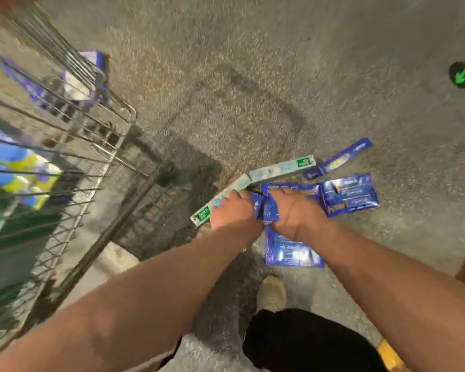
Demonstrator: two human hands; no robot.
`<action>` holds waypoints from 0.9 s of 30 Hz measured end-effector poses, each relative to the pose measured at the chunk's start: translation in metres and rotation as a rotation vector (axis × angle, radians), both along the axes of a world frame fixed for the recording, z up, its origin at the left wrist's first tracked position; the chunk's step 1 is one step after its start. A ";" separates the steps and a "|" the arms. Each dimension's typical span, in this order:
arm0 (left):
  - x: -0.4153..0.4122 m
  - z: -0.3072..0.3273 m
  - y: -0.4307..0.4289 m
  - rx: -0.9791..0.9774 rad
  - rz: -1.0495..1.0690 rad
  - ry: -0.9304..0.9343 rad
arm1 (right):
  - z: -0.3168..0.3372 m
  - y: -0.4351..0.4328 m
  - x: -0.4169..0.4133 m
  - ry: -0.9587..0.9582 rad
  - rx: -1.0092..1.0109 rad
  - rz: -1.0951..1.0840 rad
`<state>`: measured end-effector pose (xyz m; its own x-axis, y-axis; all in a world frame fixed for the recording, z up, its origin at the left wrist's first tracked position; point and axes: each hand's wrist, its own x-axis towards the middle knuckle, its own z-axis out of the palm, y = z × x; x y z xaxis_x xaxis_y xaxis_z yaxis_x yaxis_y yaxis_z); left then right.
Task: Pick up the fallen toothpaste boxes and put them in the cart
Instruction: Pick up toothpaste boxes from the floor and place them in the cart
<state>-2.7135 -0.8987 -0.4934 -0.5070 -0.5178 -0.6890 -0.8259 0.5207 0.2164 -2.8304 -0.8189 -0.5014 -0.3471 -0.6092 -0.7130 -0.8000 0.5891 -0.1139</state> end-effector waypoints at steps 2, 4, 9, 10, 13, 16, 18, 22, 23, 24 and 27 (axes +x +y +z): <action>0.003 -0.057 0.004 0.012 0.039 -0.018 | -0.045 -0.001 -0.007 -0.009 0.006 0.032; 0.004 -0.112 0.011 0.023 0.070 -0.033 | -0.087 -0.003 -0.015 -0.020 0.008 0.092; -0.002 -0.227 0.024 0.012 0.087 -0.062 | -0.193 -0.013 -0.032 -0.035 -0.007 0.226; -0.005 -0.246 0.026 0.012 0.099 -0.069 | -0.210 -0.016 -0.035 -0.032 -0.010 0.264; -0.010 -0.298 0.035 -0.011 0.154 -0.089 | -0.255 -0.026 -0.038 -0.032 -0.040 0.387; -0.014 -0.334 0.047 -0.014 0.208 -0.114 | -0.284 -0.026 -0.035 -0.022 -0.036 0.543; -0.015 -0.347 0.058 -0.026 0.213 -0.132 | -0.294 -0.025 -0.031 -0.011 -0.029 0.652; -0.013 -0.359 0.068 -0.011 0.247 -0.143 | -0.310 -0.024 -0.026 0.045 -0.033 0.754; -0.012 -0.360 0.069 -0.011 0.255 -0.153 | -0.314 -0.023 -0.024 0.065 -0.041 0.772; -0.010 -0.361 0.070 -0.014 0.271 -0.160 | -0.318 -0.021 -0.023 0.086 -0.044 0.789; -0.005 -0.362 0.075 -0.030 0.319 -0.177 | -0.325 -0.016 -0.018 0.156 -0.069 0.868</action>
<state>-2.7185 -0.8240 -0.8552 -0.1907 -0.6522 -0.7337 -0.9711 0.2348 0.0437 -2.8485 -0.8345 -0.8266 0.1674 -0.7427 -0.6484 -0.9712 -0.2372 0.0210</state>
